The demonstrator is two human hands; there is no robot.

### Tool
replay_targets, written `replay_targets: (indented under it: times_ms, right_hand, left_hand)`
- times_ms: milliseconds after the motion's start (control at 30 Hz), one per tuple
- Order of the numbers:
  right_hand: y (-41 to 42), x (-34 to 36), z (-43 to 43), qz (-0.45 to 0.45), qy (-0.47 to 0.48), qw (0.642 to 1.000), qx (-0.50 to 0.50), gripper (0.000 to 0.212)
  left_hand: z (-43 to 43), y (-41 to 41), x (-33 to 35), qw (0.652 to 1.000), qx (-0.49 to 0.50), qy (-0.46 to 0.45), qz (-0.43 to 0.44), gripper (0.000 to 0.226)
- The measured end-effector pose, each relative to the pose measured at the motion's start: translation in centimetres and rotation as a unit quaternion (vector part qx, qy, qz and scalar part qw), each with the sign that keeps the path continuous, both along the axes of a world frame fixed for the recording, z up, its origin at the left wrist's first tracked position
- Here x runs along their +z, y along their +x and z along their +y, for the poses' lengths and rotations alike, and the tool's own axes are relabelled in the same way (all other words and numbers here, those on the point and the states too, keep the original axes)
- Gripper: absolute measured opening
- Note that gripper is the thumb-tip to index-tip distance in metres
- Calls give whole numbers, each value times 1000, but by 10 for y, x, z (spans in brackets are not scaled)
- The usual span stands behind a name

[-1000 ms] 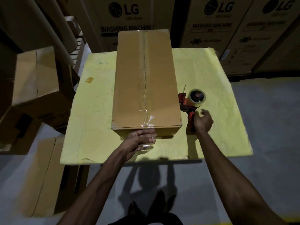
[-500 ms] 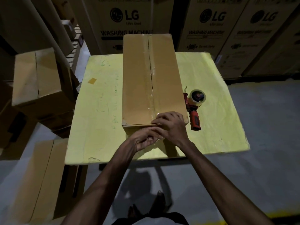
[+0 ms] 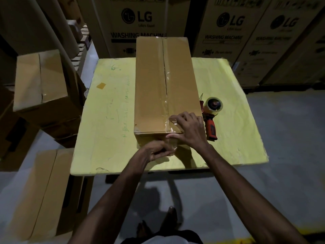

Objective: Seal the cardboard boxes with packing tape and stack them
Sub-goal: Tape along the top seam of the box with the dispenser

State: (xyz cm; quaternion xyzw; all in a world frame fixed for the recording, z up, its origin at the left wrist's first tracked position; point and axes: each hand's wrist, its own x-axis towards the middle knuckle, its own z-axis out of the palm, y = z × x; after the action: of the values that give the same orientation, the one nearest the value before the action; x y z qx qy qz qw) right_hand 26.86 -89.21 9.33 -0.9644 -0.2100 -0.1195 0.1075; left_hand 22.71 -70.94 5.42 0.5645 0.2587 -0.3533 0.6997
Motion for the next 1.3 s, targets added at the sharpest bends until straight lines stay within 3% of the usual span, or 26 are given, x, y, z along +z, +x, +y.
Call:
replay_targets:
  times_ms: [200, 267, 333, 367, 433, 500, 533, 567, 700, 867, 1033, 1300]
  right_hand:
    - [6, -1, -7, -31, -51, 998, -8, 78]
    - [6, -4, -9, -43, -51, 998, -5, 77]
    - [6, -8, -10, -51, -56, 997, 3, 74]
    - [6, -9, -9, -53, -59, 997, 7, 73]
    - [4, -12, -8, -56, -67, 996, 17, 71]
    - [3, -12, -9, -56, -81, 995, 35, 69]
    - [3, -12, -11, -56, -89, 993, 49, 68]
    - [4, -11, -13, -55, -91, 992, 64, 67]
    - [8, -9, -24, -65, -67, 991, 93, 58]
    - [14, -22, -28, -119, -86, 983, 109, 60]
    - [18, -39, -27, -167, -138, 969, 116, 65]
    - [16, -39, -28, -212, -144, 960, 115, 60]
  left_hand:
    - [8, -67, -73, 987, -15, 155, -35, 22]
    - [5, -82, -79, 951, -24, 272, -144, 18]
    - [-1, -87, -68, 853, -19, 384, -352, 18]
    - [-3, -86, -57, 781, 3, 417, -464, 18]
    - [-6, -72, -32, 596, 35, 476, -646, 24]
    - [-3, -46, -10, 448, 18, 541, -712, 28]
    - [1, -32, -4, 413, -10, 565, -714, 30]
    - [5, -18, -2, 407, -45, 580, -705, 33]
    - [19, 14, -8, 441, -117, 560, -692, 37]
    - [27, 29, -15, 323, -137, 572, -742, 33]
    - [26, 28, -23, 278, -122, 632, -713, 52]
    - [20, 29, -20, 310, -150, 693, -633, 65]
